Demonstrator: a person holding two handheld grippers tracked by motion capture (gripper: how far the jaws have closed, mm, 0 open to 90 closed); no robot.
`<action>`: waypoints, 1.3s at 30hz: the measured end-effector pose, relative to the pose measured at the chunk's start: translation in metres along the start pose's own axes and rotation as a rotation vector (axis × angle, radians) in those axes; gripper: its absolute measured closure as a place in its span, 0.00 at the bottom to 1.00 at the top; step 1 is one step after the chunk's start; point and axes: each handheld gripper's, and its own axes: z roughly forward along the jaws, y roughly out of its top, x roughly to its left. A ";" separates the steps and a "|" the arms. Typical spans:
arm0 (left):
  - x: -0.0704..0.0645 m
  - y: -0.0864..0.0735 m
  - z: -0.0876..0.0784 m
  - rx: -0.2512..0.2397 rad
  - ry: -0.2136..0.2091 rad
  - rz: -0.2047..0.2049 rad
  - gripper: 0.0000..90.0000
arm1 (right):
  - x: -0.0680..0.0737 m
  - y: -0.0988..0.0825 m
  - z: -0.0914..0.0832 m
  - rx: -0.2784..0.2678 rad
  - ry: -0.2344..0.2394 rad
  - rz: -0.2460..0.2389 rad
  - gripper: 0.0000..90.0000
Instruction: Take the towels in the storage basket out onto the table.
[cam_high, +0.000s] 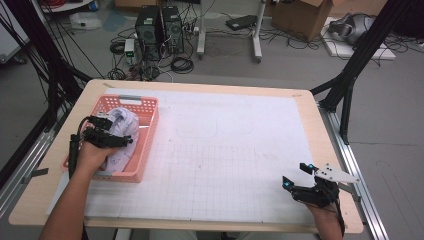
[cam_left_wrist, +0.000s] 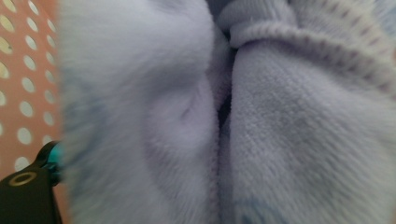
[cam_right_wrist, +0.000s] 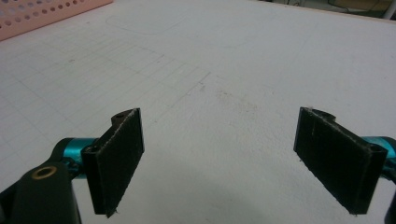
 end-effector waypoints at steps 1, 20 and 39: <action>0.001 0.000 0.002 0.011 0.006 0.000 0.12 | 0.000 0.000 0.000 0.000 0.000 -0.002 0.16; 0.010 0.001 -0.008 -0.049 -0.009 -0.081 0.57 | -0.006 -0.003 0.000 -0.004 0.000 0.028 0.16; 0.014 -0.005 -0.064 -0.512 -0.130 -0.138 0.58 | -0.003 -0.001 -0.004 -0.015 0.004 0.017 0.16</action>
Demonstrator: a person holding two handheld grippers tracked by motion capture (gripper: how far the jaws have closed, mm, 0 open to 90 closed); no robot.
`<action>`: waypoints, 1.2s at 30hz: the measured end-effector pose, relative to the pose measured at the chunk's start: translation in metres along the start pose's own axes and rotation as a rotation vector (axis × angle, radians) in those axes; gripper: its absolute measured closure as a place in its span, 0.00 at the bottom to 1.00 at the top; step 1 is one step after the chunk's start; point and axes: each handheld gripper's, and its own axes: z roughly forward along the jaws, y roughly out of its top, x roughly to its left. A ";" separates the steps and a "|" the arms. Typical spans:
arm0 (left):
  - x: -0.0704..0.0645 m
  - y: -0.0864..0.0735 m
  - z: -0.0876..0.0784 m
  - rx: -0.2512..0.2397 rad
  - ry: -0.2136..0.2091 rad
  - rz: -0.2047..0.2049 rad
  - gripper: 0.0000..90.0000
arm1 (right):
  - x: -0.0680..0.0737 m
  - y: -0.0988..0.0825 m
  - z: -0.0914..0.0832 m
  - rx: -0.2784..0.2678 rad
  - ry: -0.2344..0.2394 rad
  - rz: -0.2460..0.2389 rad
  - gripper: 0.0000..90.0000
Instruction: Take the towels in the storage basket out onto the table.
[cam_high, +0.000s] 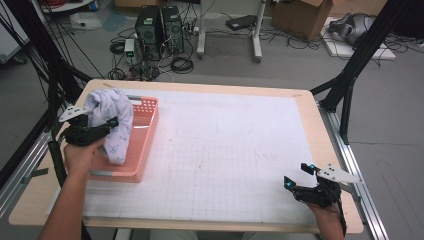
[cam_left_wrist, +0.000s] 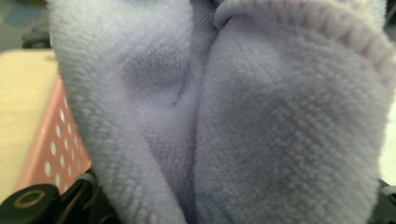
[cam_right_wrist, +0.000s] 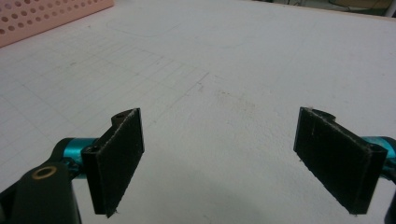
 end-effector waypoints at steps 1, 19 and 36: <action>0.001 0.001 -0.002 -0.009 -0.009 0.002 0.58 | 0.001 0.000 -0.001 0.002 0.001 0.005 0.16; -0.037 0.025 -0.027 -0.256 -0.258 0.070 0.57 | 0.007 0.003 0.003 0.005 0.009 -0.025 0.16; -0.108 0.040 -0.015 -0.302 -0.546 0.152 0.57 | 0.008 0.004 0.001 0.004 0.008 -0.016 0.16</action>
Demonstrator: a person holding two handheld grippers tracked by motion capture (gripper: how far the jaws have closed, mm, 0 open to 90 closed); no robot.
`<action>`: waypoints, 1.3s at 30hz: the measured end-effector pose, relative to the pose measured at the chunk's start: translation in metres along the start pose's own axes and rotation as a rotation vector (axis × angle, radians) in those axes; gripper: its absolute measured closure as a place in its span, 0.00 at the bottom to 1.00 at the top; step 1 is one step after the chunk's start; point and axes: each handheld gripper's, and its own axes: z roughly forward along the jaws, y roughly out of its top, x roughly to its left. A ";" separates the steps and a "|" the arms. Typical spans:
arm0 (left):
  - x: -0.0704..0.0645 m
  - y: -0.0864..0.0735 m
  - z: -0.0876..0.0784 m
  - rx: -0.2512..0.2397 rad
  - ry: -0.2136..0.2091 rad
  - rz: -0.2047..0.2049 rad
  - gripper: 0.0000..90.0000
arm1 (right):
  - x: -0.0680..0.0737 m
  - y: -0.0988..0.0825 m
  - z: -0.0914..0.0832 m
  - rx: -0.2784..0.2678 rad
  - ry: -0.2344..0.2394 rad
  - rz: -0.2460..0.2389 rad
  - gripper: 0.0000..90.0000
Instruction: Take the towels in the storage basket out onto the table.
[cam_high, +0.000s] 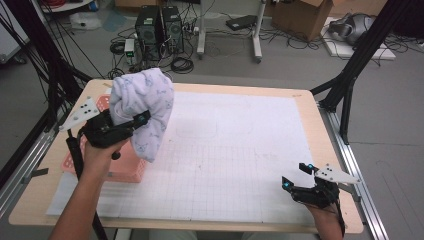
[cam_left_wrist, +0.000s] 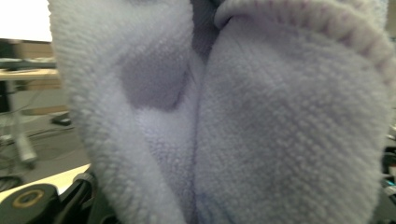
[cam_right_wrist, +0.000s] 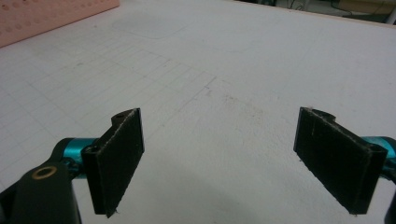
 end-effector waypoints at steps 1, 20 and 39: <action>0.000 0.000 0.000 0.000 0.000 0.000 0.57 | 0.000 0.000 0.000 0.000 0.001 -0.002 0.16; -0.062 -0.061 0.095 0.112 -0.193 -0.013 0.56 | -0.001 0.000 -0.001 -0.001 0.004 -0.004 0.16; -0.094 -0.137 0.166 0.355 -0.160 -0.022 0.47 | -0.002 -0.002 0.002 0.013 0.008 -0.009 0.16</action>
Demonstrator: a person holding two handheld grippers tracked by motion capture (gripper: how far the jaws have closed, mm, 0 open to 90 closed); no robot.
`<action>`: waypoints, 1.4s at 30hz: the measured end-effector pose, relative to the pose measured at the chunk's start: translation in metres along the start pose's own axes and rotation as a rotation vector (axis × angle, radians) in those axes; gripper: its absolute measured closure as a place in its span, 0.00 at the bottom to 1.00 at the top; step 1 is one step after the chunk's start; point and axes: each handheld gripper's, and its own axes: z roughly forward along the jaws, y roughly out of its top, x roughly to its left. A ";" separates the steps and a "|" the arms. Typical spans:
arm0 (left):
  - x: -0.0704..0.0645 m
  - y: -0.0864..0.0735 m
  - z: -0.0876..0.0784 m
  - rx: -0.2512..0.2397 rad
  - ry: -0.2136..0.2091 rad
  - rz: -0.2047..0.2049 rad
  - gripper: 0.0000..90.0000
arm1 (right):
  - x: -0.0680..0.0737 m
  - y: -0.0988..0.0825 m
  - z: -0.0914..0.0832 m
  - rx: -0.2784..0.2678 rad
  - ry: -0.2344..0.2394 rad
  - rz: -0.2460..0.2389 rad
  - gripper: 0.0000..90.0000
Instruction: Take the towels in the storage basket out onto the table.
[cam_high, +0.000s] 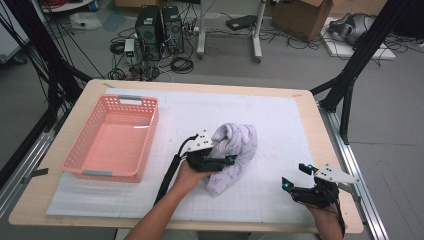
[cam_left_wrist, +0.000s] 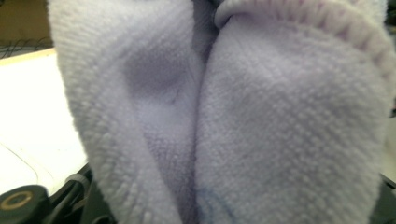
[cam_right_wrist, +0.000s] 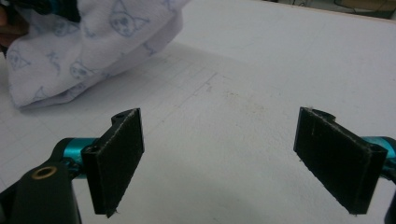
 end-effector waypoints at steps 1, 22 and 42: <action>0.000 0.000 0.000 0.000 0.000 0.000 0.43 | 0.000 0.000 0.000 0.002 0.000 -0.003 0.16; 0.019 -0.001 -0.104 -0.081 0.211 -0.044 0.24 | 0.001 -0.002 0.000 0.014 -0.014 0.012 0.16; 0.010 -0.030 -0.103 -0.115 0.154 -0.046 0.26 | -0.001 -0.001 0.013 0.051 -0.027 0.022 0.16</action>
